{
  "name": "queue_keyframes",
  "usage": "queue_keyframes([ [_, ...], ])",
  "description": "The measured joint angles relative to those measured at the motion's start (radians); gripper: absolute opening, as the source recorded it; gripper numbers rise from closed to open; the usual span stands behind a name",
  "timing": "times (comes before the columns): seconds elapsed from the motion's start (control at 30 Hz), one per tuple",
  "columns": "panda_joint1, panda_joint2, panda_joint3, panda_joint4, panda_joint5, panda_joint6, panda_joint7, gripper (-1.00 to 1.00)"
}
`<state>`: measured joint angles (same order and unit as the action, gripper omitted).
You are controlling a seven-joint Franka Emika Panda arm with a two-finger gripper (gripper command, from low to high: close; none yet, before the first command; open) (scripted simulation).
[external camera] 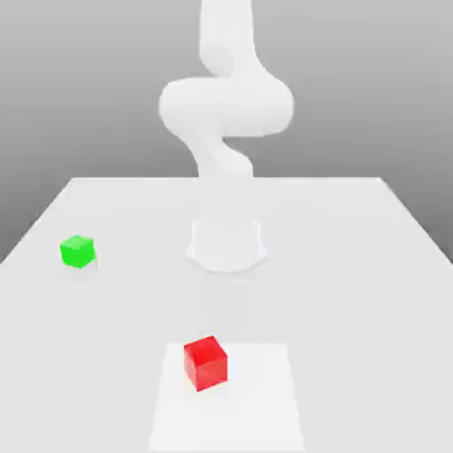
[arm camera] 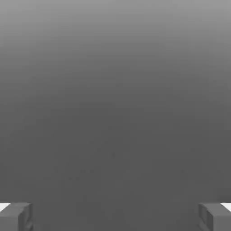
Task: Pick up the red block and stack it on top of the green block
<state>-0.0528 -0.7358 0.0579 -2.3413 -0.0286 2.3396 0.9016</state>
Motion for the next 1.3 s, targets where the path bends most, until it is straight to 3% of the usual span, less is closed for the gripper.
queue_keyframes([
  [0.23, -0.142, 0.196, 0.133, -0.117, -0.076, 0.111, 0.285, 0.0],
  [0.5, -0.267, 0.42, 0.215, -0.247, -0.141, 0.234, 0.587, 0.0],
  [0.73, -0.32, 0.596, 0.228, -0.362, -0.131, 0.347, 0.802, 0.0],
  [0.97, -0.313, 0.719, 0.226, -0.461, 0.024, 0.456, 0.889, 0.0],
  [1.3, -0.298, 0.842, 0.188, -0.436, -0.057, 0.558, 0.966, 0.0],
])
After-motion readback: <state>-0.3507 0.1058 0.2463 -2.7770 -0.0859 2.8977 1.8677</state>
